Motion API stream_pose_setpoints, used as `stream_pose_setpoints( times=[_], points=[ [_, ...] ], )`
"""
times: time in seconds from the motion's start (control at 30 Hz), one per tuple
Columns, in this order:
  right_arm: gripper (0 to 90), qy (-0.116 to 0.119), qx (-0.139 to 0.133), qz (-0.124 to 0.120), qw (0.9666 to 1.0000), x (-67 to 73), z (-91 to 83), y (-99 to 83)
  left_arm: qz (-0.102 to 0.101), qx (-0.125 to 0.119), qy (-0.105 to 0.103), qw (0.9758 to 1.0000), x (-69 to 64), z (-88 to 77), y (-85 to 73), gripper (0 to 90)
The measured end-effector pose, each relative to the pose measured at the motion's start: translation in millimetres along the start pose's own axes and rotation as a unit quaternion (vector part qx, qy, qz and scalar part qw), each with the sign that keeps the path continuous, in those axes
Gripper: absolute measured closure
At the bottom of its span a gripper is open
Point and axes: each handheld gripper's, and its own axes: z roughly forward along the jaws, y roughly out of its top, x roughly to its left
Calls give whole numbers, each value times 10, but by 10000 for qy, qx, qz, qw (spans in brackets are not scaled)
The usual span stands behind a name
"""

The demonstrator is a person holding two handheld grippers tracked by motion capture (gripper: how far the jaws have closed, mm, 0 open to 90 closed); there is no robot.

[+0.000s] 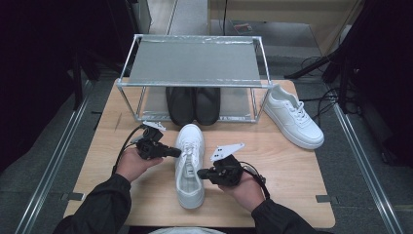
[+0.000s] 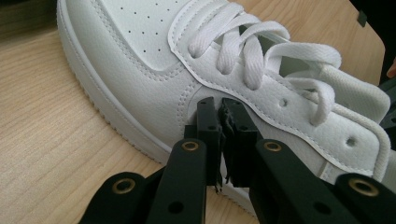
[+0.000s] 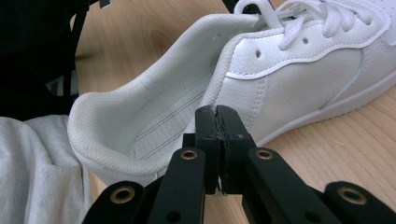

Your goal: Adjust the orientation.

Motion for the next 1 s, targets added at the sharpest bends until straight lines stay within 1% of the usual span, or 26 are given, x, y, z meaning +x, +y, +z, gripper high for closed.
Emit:
stream_pose_setpoints(
  times=[0.07, 0.1, 0.2, 0.23, 0.27, 0.3, 0.33, 0.37, 0.4, 0.43, 0.47, 0.5, 0.53, 0.6, 0.63, 0.67, 0.7, 0.73, 0.77, 0.8, 0.83, 0.93, 1.0],
  points=[
    [889, 0, -2, 19, 10000, -24, -26, -3, 6, 34, 72, 10000, -4, -18, 7, 844],
    [870, -40, 7, 27, 10000, -39, -50, -1, 16, 50, 76, 10000, 0, -24, 9, 830],
    [812, -201, 34, 2, 9998, -95, -126, -9, 76, 102, 22, 9999, 13, -34, 2, 807],
    [775, -263, -6, 49, 9996, -157, -174, -32, 92, 121, 3, 9999, 8, -40, 4, 777],
    [775, -263, -6, 49, 9996, -157, -174, -32, 120, 123, -4, 9999, 0, -50, 7, 777],
    [753, -290, -28, 86, 9995, -184, -187, -40, 175, 102, -24, 9998, -7, -59, 9, 758],
    [728, -303, -60, 111, 9995, -204, -195, -46, 236, 97, 10, 9997, -21, -72, 11, 734],
    [698, -350, -82, 99, 9993, -229, -208, -51, 289, 81, 17, 9995, -32, -86, 11, 689],
    [698, -350, -82, 99, 9993, -229, -208, -51, 304, 56, -13, 9995, -40, -99, 11, 689],
    [684, -336, -98, 82, 9994, -239, -212, -52, 321, 34, -67, 9995, -47, -108, 10, 651],
    [668, -335, -111, 82, 9993, -245, -216, -51, 386, 36, -107, 9992, -54, -116, 11, 634],
    [650, -326, -124, 98, 9993, -262, -233, -50, 459, 44, -122, 9989, -62, -125, 13, 592],
    [650, -326, -124, 98, 9993, -262, -233, -50, 509, 29, -102, 9986, -69, -129, 12, 592],
    [631, -360, -154, 99, 9992, -284, -255, -53, 617, -21, -87, 9981, -81, -150, 13, 535],
    [621, -376, -179, 124, 9991, -304, -276, -55, 639, -50, -74, 9979, -82, -157, 12, 514],
    [611, -425, -203, 198, 9987, -336, -314, -60, 662, -65, -73, 9978, -81, -166, 10, 476],
    [611, -425, -203, 198, 9987, -336, -314, -60, 661, -94, -54, 9978, -85, -174, 7, 476],
    [609, -459, -227, 208, 9985, -362, -331, -66, 686, -112, -26, 9976, -85, -184, 6, 455],
    [610, -597, -196, 316, 9975, -426, -379, -88, 679, -155, -3, 9976, -90, -193, 3, 432],
    [610, -597, -196, 316, 9975, -426, -379, -88, 684, -174, 3, 9975, -89, -203, 2, 432],
    [610, -619, -215, 385, 9971, -455, -403, -99, 690, -188, 19, 9974, -86, -211, 1, 422],
    [610, -663, -356, 519, 9958, -524, -475, -121, 662, -206, 19, 9976, -77, -222, -2, 397],
    [610, -729, -437, 554, 9948, -552, -530, -128, 648, -180, -17, 9977, -69, -231, -3, 390]
  ],
)
